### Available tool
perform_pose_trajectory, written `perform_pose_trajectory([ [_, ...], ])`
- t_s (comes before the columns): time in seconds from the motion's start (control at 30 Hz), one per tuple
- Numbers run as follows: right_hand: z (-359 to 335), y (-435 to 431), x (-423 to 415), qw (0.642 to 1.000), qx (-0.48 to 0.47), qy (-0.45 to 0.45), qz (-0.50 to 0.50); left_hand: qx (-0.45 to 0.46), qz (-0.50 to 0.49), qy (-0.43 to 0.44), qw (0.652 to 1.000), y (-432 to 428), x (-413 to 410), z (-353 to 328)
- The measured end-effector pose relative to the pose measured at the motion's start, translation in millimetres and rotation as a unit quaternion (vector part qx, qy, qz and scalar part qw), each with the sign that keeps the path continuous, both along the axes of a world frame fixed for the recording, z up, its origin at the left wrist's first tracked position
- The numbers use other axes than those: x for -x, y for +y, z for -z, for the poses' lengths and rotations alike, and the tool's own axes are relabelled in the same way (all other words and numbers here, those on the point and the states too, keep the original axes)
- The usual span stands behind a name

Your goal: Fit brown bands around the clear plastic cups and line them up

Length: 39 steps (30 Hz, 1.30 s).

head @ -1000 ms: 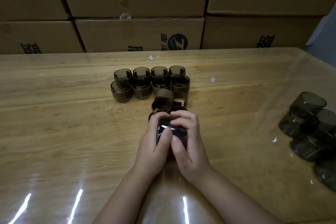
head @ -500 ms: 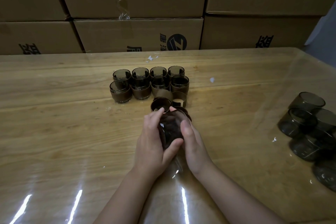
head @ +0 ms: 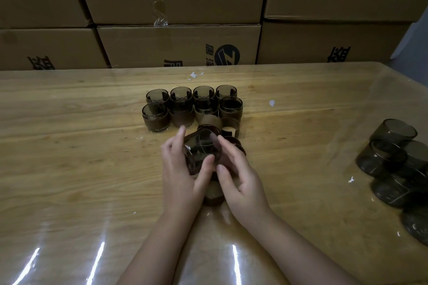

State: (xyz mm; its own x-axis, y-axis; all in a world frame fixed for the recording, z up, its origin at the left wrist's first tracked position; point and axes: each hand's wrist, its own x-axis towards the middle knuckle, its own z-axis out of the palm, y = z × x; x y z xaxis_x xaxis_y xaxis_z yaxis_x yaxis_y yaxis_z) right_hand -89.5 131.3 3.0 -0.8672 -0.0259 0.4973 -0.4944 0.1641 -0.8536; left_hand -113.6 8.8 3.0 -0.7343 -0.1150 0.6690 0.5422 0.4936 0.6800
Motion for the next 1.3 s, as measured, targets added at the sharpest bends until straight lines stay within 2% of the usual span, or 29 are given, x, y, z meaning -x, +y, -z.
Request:
perform_pose_trajectory([
  [0.1, 0.4, 0.4, 0.7, 0.999, -0.026, 0.027, 0.021, -0.082, 0.056, -0.046, 0.994, -0.4, -0.1, -4.4],
  [0.2, 0.1, 0.8, 2.6, 0.997, -0.062, 0.040, 0.038, -0.200, 0.107, -0.102, 0.968, 0.5, 0.9, -5.6],
  [0.27, -0.3, 0.5, 3.1, 0.993, -0.083, 0.064, 0.050, -0.244, 0.115, -0.119, 0.956, -0.5, 2.5, -6.1],
  [0.37, -0.7, 2.3, 5.2, 0.993, -0.067, 0.073, 0.062, -0.266, 0.135, -0.146, 0.943, -0.8, 1.3, -9.3],
  [0.5, -2.6, 8.6, 7.7, 0.995, -0.009, 0.029, 0.093, -0.258, 0.167, -0.165, 0.937, 1.7, -0.7, -11.4],
  [0.63, -3.1, 11.0, 6.9, 0.997, -0.003, -0.029, 0.078, -0.312, 0.164, -0.163, 0.922, -0.5, 0.9, -15.2],
  [0.77, -3.9, 8.1, 3.3, 0.976, -0.170, 0.091, 0.097, -0.395, 0.159, -0.163, 0.890, -6.7, 6.9, -13.7],
  [0.83, -4.0, 5.1, -1.3, 0.944, -0.296, 0.130, 0.064, -0.420, 0.162, -0.164, 0.878, -9.3, 9.7, -12.2],
  [0.9, -2.0, 3.5, -4.5, 0.896, -0.416, 0.152, 0.047, -0.451, 0.164, -0.170, 0.861, -12.0, 12.0, -11.3],
  [0.97, -1.6, 4.1, -4.9, 0.871, -0.465, 0.156, 0.038, -0.479, 0.160, -0.181, 0.844, -14.2, 13.8, -11.1],
  [1.1, -3.1, 5.6, -4.0, 0.876, -0.452, 0.165, 0.033, -0.488, 0.167, -0.209, 0.831, -18.2, 17.4, -9.0],
  [1.3, -0.3, 5.2, -3.9, 0.900, -0.357, 0.234, 0.093, -0.539, 0.204, -0.203, 0.792, -24.8, 17.7, -10.7],
])
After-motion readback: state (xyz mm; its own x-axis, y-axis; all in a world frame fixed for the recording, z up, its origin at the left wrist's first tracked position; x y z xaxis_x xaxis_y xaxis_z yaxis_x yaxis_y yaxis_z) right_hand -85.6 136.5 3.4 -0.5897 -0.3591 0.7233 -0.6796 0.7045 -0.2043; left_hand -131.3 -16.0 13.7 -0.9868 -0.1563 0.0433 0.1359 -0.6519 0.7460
